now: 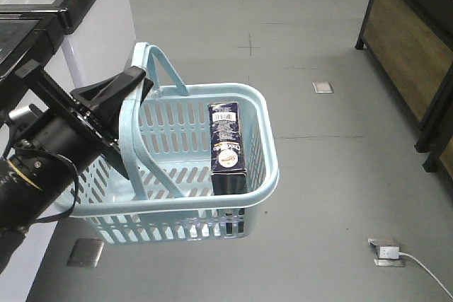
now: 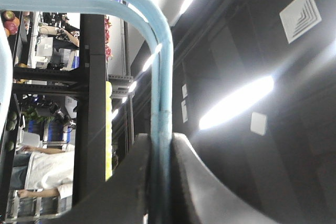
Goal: Left arm holds basket, right arm returns cookies
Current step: 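Swing the held basket down in front of the robot with left gripper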
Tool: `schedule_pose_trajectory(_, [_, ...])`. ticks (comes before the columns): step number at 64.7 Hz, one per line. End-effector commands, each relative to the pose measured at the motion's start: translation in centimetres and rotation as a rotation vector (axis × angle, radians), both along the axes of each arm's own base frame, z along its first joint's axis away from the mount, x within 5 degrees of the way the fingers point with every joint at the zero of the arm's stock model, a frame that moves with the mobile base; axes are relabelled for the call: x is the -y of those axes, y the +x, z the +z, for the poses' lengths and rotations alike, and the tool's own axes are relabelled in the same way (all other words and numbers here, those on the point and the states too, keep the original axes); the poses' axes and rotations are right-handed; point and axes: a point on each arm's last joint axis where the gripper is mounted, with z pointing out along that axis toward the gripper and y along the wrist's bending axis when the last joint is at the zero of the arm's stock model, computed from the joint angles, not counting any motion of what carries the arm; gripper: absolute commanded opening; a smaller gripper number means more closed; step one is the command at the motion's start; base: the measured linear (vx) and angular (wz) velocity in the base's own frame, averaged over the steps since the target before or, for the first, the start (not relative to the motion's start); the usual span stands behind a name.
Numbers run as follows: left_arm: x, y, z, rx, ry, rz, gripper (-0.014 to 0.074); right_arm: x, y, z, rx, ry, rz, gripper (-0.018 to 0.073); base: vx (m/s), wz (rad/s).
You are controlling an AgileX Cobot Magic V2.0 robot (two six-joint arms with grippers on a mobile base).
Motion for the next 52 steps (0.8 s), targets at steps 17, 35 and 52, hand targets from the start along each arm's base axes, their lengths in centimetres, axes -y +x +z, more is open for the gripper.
schedule_pose_trajectory(17, [1.2, -2.8, 2.2, 0.191, -0.168, 0.008, -0.0004, 0.1, 0.0, 0.2, 0.070, -0.017, -0.006, -0.0003, 0.00, 0.00])
schedule_pose_trajectory(35, [2.4, -3.9, 1.7, 0.180, -0.163, 0.032, -0.0004, 0.1, 0.0, 0.2, 0.070, -0.017, -0.006, -0.0003, 0.00, 0.00])
schedule_pose_trajectory(52, [3.5, -4.8, 1.7, 0.178, -0.162, -0.007, -0.0004, 0.1, 0.0, 0.2, 0.070, -0.017, -0.006, -0.0003, 0.00, 0.00])
